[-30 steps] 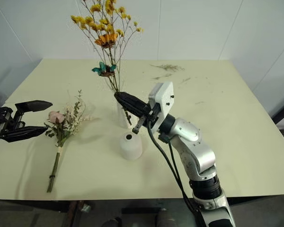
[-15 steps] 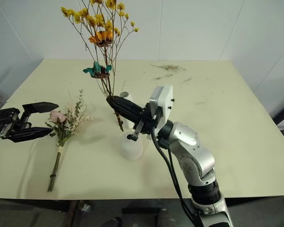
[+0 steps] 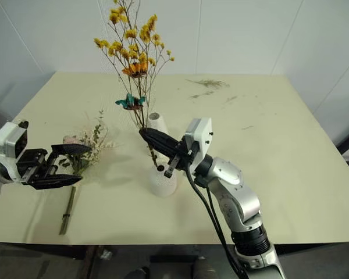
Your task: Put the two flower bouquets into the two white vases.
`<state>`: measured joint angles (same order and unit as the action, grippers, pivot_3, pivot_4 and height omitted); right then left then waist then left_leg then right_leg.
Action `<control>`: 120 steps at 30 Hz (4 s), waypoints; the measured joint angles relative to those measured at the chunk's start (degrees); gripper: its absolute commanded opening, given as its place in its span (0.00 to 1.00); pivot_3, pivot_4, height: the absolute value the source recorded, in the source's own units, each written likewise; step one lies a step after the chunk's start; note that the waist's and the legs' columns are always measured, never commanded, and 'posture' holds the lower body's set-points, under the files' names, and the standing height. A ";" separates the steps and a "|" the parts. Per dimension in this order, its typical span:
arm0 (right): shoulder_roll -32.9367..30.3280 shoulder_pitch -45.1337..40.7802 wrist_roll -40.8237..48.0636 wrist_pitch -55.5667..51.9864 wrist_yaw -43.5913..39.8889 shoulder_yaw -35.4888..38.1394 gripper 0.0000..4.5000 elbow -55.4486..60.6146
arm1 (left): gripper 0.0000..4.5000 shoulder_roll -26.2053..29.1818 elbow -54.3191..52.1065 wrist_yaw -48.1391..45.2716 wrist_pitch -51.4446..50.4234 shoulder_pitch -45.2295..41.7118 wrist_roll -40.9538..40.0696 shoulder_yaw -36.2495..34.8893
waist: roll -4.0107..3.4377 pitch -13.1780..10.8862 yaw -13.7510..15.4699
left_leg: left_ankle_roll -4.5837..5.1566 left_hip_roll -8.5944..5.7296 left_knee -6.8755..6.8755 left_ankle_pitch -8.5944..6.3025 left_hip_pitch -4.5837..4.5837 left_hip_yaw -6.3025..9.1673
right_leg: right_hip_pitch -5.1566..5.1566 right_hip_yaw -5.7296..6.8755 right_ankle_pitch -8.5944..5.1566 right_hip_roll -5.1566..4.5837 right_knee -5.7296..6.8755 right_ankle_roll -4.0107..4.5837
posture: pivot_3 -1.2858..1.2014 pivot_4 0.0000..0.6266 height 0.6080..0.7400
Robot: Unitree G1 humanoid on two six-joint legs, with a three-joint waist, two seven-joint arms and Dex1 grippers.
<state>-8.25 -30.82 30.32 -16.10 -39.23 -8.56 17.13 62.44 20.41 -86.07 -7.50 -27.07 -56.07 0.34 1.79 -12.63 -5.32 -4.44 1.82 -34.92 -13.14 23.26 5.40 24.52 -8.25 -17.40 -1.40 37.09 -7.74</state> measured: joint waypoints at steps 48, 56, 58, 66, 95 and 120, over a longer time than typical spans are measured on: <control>-0.36 3.90 -4.28 6.16 -3.28 -1.01 0.01 -5.05 | 1.00 1.40 0.78 0.00 0.16 0.99 2.28 -5.00 | 0.02 0.01 0.43 | 0.00 0.00 -0.01 0.00 -0.02 0.00 | -0.04 0.01 -0.01 0.01 -0.03 0.01 | 0.52 0.24 1.00; -0.84 5.22 -4.09 4.93 -4.67 -1.10 0.01 -5.71 | 1.00 1.40 0.84 0.00 0.05 0.99 2.29 -5.00 | 0.02 0.01 0.39 | 0.00 0.00 0.00 0.00 -0.02 0.00 | -0.03 0.01 -0.01 0.02 -0.03 0.01 | 0.52 0.24 1.00; -0.83 5.31 -4.17 4.99 -5.24 -1.10 0.01 -6.71 | 1.00 1.40 0.84 0.00 0.05 0.99 2.30 -5.00 | 0.02 0.01 0.40 | 0.00 0.00 -0.01 0.00 -0.01 -0.01 | -0.03 0.01 -0.01 0.02 -0.03 0.01 | 0.52 0.24 1.00; -0.62 5.63 -4.99 6.92 -6.49 -1.11 0.01 -10.81 | 1.00 1.40 0.83 0.00 0.04 0.99 2.33 -5.00 | 0.02 0.01 0.40 | 0.00 0.00 0.00 0.00 -0.01 -0.01 | -0.03 0.01 -0.01 0.02 -0.03 0.01 | 0.52 0.24 1.00; -3.84 6.54 -8.42 8.76 -7.89 0.07 0.52 -12.71 | 1.00 -0.14 1.71 0.00 0.00 0.23 4.51 -5.01 | 0.02 0.01 0.41 | 0.00 0.00 -0.02 0.00 -0.02 -0.01 | -0.03 0.01 -0.01 0.02 -0.02 0.00 | 0.52 0.24 1.00; -25.95 6.78 -3.13 -0.57 -16.45 7.54 0.99 -2.80 | 1.00 -4.65 -1.77 7.01 -4.28 0.87 8.90 -15.05 | 0.03 0.01 0.53 | 0.01 -0.01 -0.07 -0.01 -0.01 -0.01 | -0.08 -0.02 -0.01 -0.02 -0.04 -0.03 | 0.52 0.24 1.00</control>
<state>-34.19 -24.05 27.19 -16.67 -55.69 -1.02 14.33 57.79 18.64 -79.06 -11.79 -26.20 -47.17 -14.71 1.82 -12.62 -4.78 -4.43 1.81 -34.99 -13.15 23.25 5.38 24.44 -8.27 -17.41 -1.42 37.06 -7.77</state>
